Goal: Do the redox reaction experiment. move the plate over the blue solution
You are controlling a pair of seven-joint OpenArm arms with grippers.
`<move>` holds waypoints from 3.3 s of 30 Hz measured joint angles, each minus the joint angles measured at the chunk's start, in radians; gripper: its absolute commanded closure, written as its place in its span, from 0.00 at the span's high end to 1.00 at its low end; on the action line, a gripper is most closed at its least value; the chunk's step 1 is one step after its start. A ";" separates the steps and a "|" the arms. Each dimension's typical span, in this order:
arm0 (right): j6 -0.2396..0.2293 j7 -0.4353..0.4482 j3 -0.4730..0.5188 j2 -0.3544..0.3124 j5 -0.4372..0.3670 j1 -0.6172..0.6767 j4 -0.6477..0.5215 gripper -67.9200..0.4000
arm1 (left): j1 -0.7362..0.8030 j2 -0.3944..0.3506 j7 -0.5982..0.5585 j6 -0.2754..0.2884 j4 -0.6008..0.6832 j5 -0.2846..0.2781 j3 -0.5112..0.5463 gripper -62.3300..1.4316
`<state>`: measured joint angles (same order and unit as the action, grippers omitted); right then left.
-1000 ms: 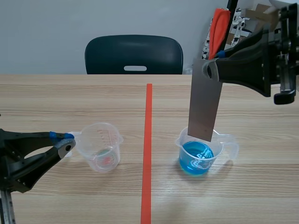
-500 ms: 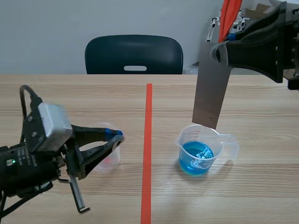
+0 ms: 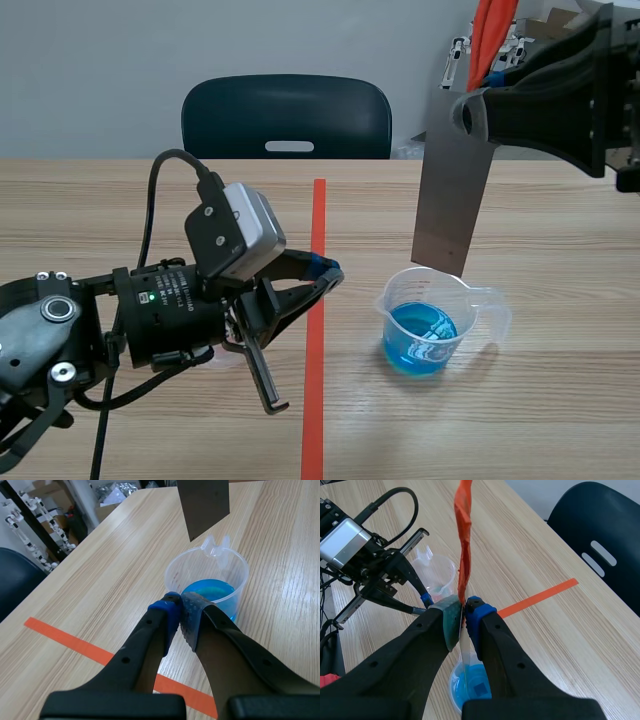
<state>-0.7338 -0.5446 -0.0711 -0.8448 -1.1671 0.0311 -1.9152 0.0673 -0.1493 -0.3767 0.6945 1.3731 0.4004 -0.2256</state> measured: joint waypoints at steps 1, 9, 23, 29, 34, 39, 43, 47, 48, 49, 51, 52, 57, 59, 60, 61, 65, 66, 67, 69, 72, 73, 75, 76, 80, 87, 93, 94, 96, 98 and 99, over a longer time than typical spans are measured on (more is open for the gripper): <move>0.000 0.000 0.000 0.000 0.000 0.000 0.000 0.01 | -0.005 0.002 -0.001 0.000 -0.010 -0.002 -0.002 0.07; 0.000 0.000 0.000 0.000 0.000 0.000 0.000 0.01 | -0.038 0.002 0.000 0.000 -0.102 -0.036 -0.002 0.07; 0.000 0.000 0.000 0.000 0.000 0.000 0.000 0.01 | -0.087 0.027 0.059 0.000 -0.106 -0.053 -0.070 0.07; 0.000 0.000 0.000 0.000 0.000 0.000 0.000 0.01 | -0.124 0.030 0.059 0.000 -0.106 -0.053 -0.117 0.08; 0.000 0.000 0.000 0.000 0.000 0.000 0.000 0.01 | -0.131 0.030 0.042 0.000 -0.106 -0.053 -0.126 0.08; 0.000 0.000 0.000 0.000 0.000 0.000 0.000 0.01 | -0.131 0.030 0.036 0.000 -0.106 -0.053 -0.125 0.08; 0.000 0.000 0.000 0.000 0.000 0.000 0.000 0.01 | -0.131 0.030 0.036 0.000 -0.106 -0.053 -0.125 0.08; 0.000 0.000 0.000 0.000 0.000 0.000 0.000 0.01 | -0.131 0.030 0.036 0.000 -0.106 -0.053 -0.125 0.08; 0.000 0.000 0.000 0.000 0.000 0.000 0.000 0.01 | -0.131 0.030 0.036 0.000 -0.106 -0.053 -0.125 0.08; 0.000 0.000 0.000 0.000 0.000 0.000 0.000 0.01 | -0.131 0.030 0.036 0.000 -0.106 -0.053 -0.125 0.08; 0.000 0.000 0.000 0.000 0.000 0.000 0.000 0.01 | -0.131 0.030 0.036 0.000 -0.106 -0.053 -0.125 0.08; 0.000 0.000 0.000 0.000 0.000 0.000 0.000 0.01 | -0.131 0.030 0.036 0.000 -0.106 -0.053 -0.125 0.08; 0.000 0.000 0.000 0.000 0.000 0.000 0.000 0.01 | -0.131 0.030 0.036 0.000 -0.106 -0.053 -0.125 0.08; 0.000 0.000 0.000 0.000 0.000 0.000 0.000 0.01 | -0.131 0.030 0.036 0.000 -0.106 -0.053 -0.125 0.08; 0.000 0.000 0.000 0.000 0.000 0.000 0.000 0.01 | -0.131 0.030 0.036 0.000 -0.106 -0.053 -0.125 0.08; 0.000 0.000 0.000 0.000 0.000 0.000 0.000 0.01 | -0.131 0.030 0.036 0.000 -0.106 -0.053 -0.125 0.08; 0.000 0.000 0.000 0.000 0.000 0.000 0.000 0.01 | -0.131 0.030 0.036 0.000 -0.106 -0.053 -0.125 0.08; 0.000 0.000 0.000 0.000 0.000 0.000 0.000 0.01 | -0.131 0.030 0.036 0.000 -0.106 -0.053 -0.125 0.08; 0.000 0.000 0.000 0.000 0.000 0.000 0.000 0.01 | -0.131 0.030 0.036 0.000 -0.106 -0.053 -0.125 0.08; 0.000 0.000 0.000 0.000 0.000 0.000 0.000 0.01 | -0.131 0.030 0.036 0.000 -0.106 -0.053 -0.125 0.08; 0.000 0.000 0.000 0.000 0.000 0.000 0.000 0.01 | -0.131 0.030 0.036 0.000 -0.106 -0.053 -0.125 0.08; 0.000 0.000 0.000 0.000 0.000 0.000 0.000 0.01 | -0.131 0.030 0.036 0.000 -0.106 -0.053 -0.125 0.08; 0.000 0.000 0.000 0.000 0.000 0.000 0.000 0.01 | -0.131 0.030 0.036 0.000 -0.106 -0.053 -0.125 0.08; 0.000 0.000 0.000 0.000 0.000 0.000 0.000 0.01 | -0.131 0.030 0.036 0.000 -0.106 -0.053 -0.125 0.08; 0.000 0.000 0.000 0.000 0.000 0.000 0.000 0.01 | -0.131 0.030 0.036 0.000 -0.106 -0.053 -0.125 0.08; 0.000 0.000 0.000 0.000 0.000 0.000 0.000 0.01 | -0.131 0.030 0.036 0.000 -0.106 -0.053 -0.125 0.08; 0.000 0.000 0.000 0.000 0.000 0.000 0.000 0.01 | -0.131 0.030 0.036 0.000 -0.106 -0.053 -0.125 0.08; 0.000 0.000 0.000 0.000 0.000 0.000 0.000 0.01 | -0.131 0.030 0.036 0.000 -0.106 -0.053 -0.125 0.08; 0.000 0.000 0.000 0.000 0.000 0.000 0.000 0.01 | -0.131 0.030 0.036 0.000 -0.106 -0.053 -0.125 0.08; 0.000 0.000 0.000 0.000 0.000 0.000 0.000 0.01 | -0.131 0.030 0.036 0.000 -0.106 -0.053 -0.125 0.08; 0.000 0.000 0.000 0.000 0.000 0.000 0.000 0.01 | -0.131 0.030 0.036 0.000 -0.106 -0.053 -0.125 0.08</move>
<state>-0.7338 -0.5442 -0.0715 -0.8448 -1.1671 0.0311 -1.9152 -0.0639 -0.1192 -0.3408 0.6945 1.2675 0.3473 -0.3504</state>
